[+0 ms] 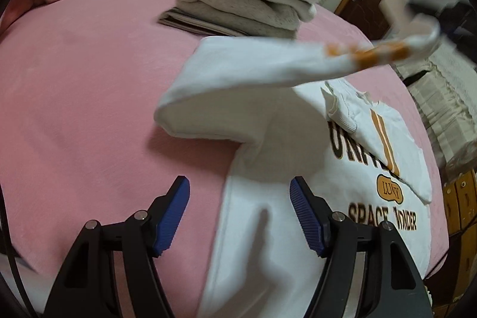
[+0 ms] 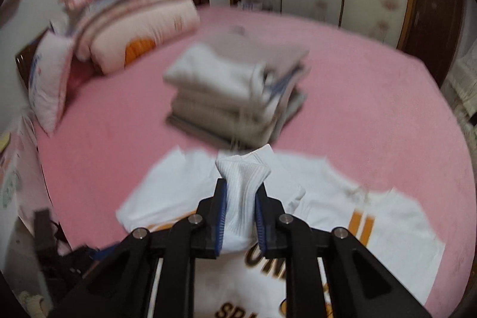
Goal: Fold small clothes
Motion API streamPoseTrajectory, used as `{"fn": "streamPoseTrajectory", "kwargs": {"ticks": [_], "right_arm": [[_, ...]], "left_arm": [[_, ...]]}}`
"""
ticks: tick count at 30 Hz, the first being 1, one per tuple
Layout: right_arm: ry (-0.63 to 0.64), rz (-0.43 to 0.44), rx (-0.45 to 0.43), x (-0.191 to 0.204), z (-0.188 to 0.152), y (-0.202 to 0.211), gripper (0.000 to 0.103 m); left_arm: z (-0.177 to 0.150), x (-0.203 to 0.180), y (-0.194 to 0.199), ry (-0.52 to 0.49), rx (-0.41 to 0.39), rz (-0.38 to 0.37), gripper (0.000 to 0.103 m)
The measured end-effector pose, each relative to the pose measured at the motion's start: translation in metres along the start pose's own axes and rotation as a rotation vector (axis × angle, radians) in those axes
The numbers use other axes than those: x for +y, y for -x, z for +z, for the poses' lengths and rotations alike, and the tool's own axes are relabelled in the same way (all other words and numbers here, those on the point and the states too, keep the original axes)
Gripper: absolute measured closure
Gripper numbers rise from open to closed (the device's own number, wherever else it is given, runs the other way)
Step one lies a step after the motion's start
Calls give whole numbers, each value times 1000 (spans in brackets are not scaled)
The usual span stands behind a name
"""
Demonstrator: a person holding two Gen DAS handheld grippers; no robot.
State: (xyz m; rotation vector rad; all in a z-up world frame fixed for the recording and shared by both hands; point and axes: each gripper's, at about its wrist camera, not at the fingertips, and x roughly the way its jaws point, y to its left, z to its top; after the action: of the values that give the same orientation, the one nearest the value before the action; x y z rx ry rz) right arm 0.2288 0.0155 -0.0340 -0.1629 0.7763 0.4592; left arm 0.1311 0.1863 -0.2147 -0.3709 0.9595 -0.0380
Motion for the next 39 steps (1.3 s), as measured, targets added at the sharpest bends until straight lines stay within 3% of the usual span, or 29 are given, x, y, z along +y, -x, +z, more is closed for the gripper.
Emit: {"fn": "streamPoseTrajectory", "kwargs": {"ticks": [4,8,11,15,17,21,32,39], "right_arm": [[-31,-48,-147,-44,2,36,86],[-116,-115,-182,-109,-23,35,85],[-192,-198,-130,-153,-54,17,82],[-403,-230,92,-212,-112,-21,72],[-532,-210,171,-235,-140,-31,72],[-686,-165,132,-260,-169,-14,63],[-636,-157,97,-295,-149,2,62],[-612,42,81,-293,-142,3,62]], "left_arm": [[7,-17,-21,-16,30,12,35],[12,-28,-40,-24,53,29,35],[14,-31,-48,-26,55,46,33],[15,-28,-51,-4,57,50,33],[16,-27,-51,10,53,50,33],[17,-29,-45,14,42,53,33],[23,-43,-5,-83,16,35,33],[61,-47,4,-78,-26,24,33]]}}
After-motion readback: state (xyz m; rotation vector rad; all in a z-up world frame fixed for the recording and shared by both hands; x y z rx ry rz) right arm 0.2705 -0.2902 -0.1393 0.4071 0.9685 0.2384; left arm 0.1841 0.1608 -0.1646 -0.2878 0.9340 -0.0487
